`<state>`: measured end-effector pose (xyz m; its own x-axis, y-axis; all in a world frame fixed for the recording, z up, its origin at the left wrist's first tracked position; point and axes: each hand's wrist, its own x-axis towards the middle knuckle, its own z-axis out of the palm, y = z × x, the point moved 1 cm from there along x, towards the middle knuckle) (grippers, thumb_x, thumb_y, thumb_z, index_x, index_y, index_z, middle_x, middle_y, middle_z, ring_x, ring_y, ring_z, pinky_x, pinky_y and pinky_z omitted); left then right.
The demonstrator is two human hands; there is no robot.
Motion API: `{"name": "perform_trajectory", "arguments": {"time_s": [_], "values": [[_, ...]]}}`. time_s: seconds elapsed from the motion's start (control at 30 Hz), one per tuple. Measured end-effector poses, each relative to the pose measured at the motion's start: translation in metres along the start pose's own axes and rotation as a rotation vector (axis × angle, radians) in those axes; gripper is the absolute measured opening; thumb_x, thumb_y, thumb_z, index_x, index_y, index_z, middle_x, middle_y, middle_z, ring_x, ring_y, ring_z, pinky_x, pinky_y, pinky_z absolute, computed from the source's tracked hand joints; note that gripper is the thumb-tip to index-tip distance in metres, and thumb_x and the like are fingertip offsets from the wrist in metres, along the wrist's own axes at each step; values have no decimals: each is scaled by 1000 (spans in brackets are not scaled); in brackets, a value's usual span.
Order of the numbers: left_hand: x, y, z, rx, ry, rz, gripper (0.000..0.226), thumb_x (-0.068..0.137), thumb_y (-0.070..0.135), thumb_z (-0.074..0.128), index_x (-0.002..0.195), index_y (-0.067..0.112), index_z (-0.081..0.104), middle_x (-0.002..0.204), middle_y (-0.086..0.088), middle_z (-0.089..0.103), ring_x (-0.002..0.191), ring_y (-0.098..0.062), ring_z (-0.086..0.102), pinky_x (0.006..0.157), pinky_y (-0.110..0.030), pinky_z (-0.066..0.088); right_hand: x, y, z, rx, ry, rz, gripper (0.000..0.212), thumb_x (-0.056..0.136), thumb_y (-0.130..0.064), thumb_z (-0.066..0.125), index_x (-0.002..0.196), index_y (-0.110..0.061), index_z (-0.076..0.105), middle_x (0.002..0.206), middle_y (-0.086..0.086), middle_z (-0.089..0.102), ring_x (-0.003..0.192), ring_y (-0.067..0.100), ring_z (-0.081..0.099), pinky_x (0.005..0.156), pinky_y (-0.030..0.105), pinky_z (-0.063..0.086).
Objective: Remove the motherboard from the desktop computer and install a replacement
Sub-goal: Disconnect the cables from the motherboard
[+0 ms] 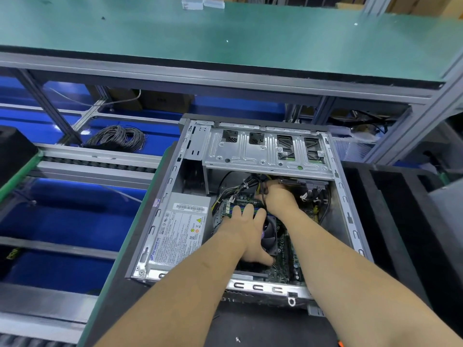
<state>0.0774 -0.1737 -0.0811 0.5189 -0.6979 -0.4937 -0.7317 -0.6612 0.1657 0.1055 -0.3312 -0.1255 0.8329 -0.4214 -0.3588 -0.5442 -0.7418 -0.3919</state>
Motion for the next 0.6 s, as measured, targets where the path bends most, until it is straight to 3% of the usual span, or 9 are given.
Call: {"name": "perform_trajectory", "arguments": {"time_s": [0.2, 0.4, 0.6], "values": [[-1, 1, -1, -4, -1, -1, 100, 72, 69, 71, 143, 19, 21, 142, -9, 26, 132, -38, 25, 98, -53, 43, -1, 2, 4, 4, 57, -17, 29, 102, -26, 46, 125, -10, 53, 119, 18, 60, 102, 34, 59, 77, 34, 47], [1, 0, 1, -3, 5, -1, 101, 71, 69, 71, 144, 20, 20, 143, -9, 26, 132, -38, 25, 97, -54, 43, -4, -3, 3, 97, 100, 7, 32, 102, -24, 44, 128, -7, 53, 121, 18, 62, 108, 36, 59, 86, 35, 49], [2, 0, 2, -6, 9, -5, 103, 70, 70, 71, 143, 20, 20, 142, -9, 26, 133, -37, 25, 96, -53, 43, -6, -5, -1, 30, 84, -33, 31, 103, -25, 43, 130, -12, 49, 118, 15, 64, 94, 32, 60, 80, 38, 52]]}}
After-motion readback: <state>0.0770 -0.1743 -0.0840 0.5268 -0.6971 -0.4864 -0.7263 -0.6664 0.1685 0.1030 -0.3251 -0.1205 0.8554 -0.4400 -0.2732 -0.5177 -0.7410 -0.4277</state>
